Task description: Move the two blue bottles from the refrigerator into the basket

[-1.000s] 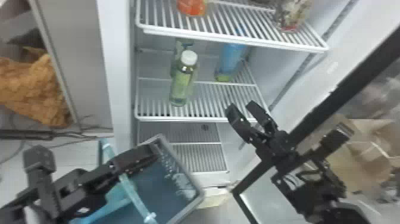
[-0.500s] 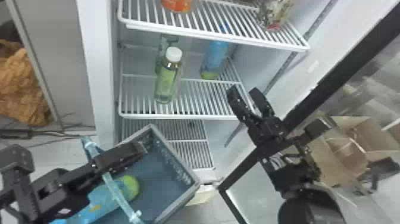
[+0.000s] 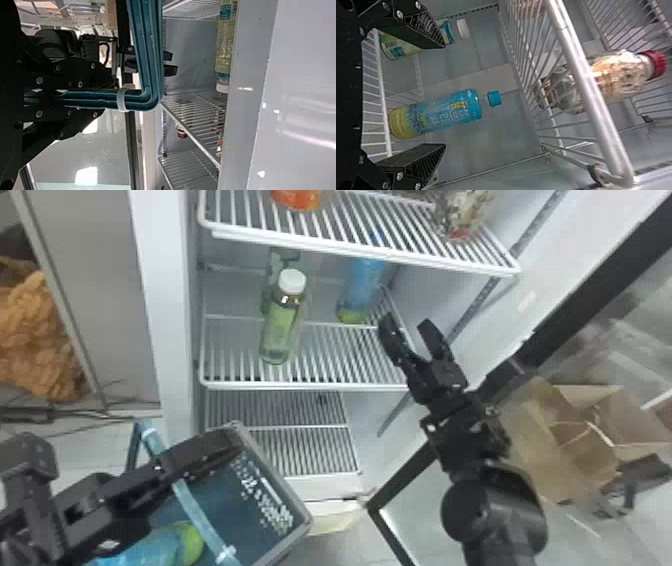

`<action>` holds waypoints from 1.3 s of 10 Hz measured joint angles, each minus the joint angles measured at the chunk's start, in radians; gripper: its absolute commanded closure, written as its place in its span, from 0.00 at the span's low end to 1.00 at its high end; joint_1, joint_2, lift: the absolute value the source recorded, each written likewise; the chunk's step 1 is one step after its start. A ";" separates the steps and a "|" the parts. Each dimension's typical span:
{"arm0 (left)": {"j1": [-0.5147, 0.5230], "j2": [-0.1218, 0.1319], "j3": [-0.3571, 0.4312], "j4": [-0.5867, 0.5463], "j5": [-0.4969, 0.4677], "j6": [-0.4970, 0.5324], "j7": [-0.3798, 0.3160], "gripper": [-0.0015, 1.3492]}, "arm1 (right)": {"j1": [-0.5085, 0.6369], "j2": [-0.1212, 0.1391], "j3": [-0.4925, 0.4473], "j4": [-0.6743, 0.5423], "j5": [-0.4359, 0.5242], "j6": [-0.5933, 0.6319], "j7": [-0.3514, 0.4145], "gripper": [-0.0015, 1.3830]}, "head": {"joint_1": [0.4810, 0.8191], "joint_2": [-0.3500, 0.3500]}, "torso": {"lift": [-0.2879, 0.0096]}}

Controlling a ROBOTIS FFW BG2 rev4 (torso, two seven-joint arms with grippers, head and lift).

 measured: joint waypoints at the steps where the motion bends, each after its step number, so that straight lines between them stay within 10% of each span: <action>1: 0.001 0.001 -0.001 0.000 0.000 0.001 0.000 0.86 | -0.032 -0.004 0.026 0.035 0.010 -0.005 -0.017 0.13 | 0.63 0.00 | 0.24; 13: 0.001 0.004 -0.003 0.000 0.001 0.006 0.003 0.86 | -0.313 -0.011 0.115 0.320 0.177 0.021 -0.149 0.13 | 0.63 0.03 | 0.24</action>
